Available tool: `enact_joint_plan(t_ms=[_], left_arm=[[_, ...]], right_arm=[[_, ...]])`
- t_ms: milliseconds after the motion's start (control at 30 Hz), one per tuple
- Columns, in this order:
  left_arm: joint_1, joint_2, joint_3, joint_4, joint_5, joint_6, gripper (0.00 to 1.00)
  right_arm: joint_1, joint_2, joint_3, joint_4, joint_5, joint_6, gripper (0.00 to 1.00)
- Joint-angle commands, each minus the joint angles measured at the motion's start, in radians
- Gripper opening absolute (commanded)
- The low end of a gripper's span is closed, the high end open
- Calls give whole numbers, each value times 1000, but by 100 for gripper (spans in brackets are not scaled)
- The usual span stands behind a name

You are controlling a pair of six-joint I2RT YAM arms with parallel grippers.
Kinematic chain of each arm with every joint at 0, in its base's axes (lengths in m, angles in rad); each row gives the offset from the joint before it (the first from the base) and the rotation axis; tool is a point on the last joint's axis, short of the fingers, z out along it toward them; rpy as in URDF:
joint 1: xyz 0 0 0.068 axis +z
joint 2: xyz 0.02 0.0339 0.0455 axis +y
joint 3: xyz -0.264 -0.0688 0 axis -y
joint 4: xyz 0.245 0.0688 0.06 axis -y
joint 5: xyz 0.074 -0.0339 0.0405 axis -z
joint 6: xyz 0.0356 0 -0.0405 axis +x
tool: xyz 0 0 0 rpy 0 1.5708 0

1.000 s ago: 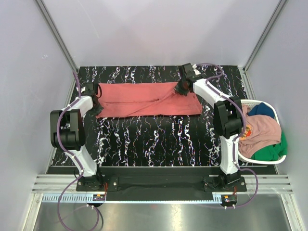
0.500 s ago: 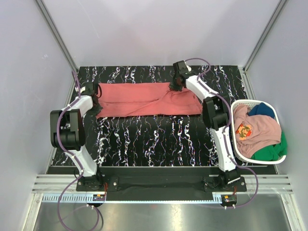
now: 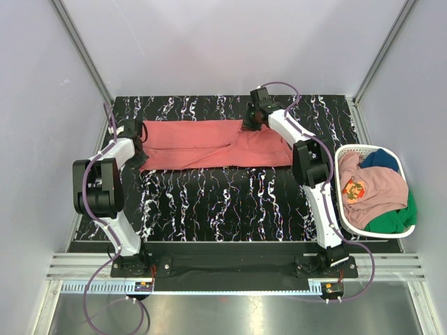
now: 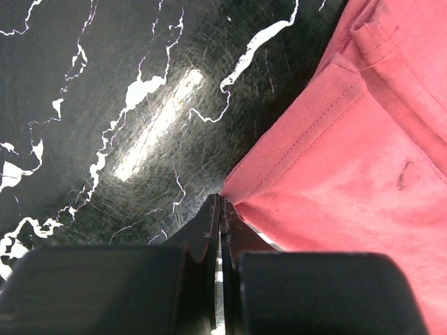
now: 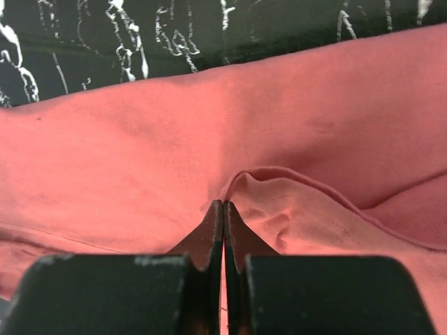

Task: Fold and stack the t-shirts
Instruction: Fold the tshirt

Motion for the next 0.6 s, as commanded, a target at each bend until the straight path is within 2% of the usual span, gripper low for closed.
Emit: enact_joint_plan(t_ms=[0, 100, 567], left_arm=[[-4, -13, 37, 9, -39, -12, 0], [-4, -14, 38, 9, -37, -15, 0], [2, -16, 43, -5, -50, -18, 0]], right_arm=[[4, -12, 0, 82, -56, -52, 0], [4, -15, -23, 126, -79, -65, 0], [6, 23, 54, 105, -37, -49, 0]])
